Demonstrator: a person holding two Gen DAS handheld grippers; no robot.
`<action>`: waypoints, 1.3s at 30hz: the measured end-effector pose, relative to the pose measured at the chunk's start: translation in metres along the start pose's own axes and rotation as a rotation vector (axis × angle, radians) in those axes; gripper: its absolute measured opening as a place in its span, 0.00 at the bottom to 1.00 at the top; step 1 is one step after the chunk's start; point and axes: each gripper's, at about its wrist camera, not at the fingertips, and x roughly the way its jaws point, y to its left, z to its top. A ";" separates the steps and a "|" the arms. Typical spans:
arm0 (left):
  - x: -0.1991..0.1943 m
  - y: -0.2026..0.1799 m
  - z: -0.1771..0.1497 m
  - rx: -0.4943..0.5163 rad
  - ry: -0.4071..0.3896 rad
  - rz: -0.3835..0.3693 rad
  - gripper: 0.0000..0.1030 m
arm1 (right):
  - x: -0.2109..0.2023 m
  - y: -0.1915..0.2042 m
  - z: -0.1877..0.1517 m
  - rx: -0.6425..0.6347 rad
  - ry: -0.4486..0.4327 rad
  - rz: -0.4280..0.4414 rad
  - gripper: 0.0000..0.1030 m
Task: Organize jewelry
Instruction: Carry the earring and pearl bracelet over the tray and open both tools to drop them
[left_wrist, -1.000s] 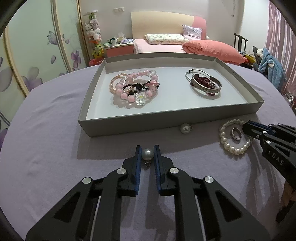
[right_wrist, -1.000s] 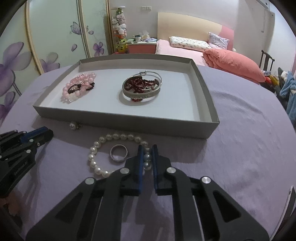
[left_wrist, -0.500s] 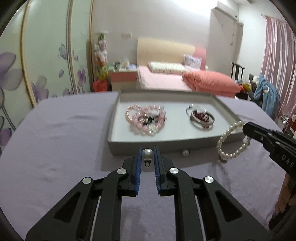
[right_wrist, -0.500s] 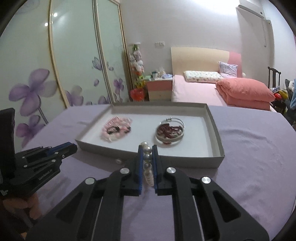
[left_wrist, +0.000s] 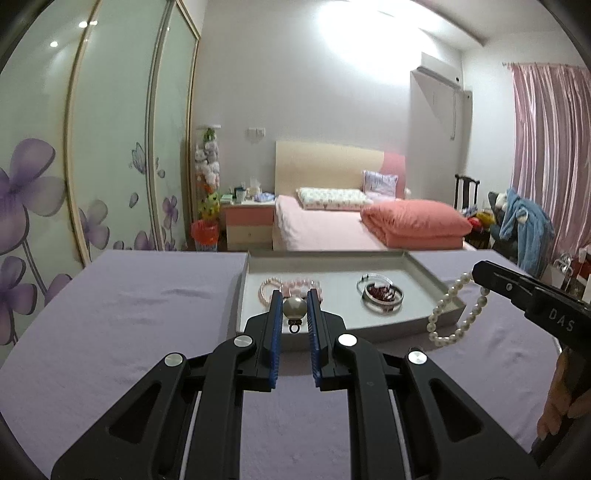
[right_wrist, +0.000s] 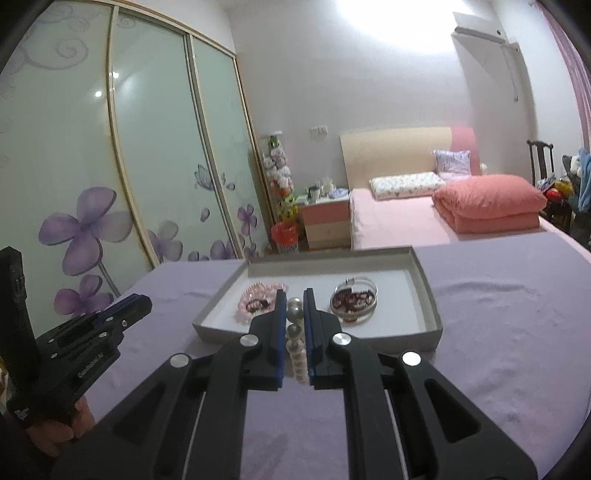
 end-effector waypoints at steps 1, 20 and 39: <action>-0.002 0.000 0.001 -0.003 -0.008 0.001 0.13 | -0.002 0.001 0.002 -0.004 -0.009 -0.003 0.10; -0.008 -0.026 0.010 0.069 -0.121 0.071 0.14 | -0.021 0.035 0.011 -0.158 -0.218 -0.159 0.10; -0.001 -0.025 0.012 0.073 -0.116 0.069 0.14 | -0.013 0.038 0.014 -0.178 -0.241 -0.196 0.10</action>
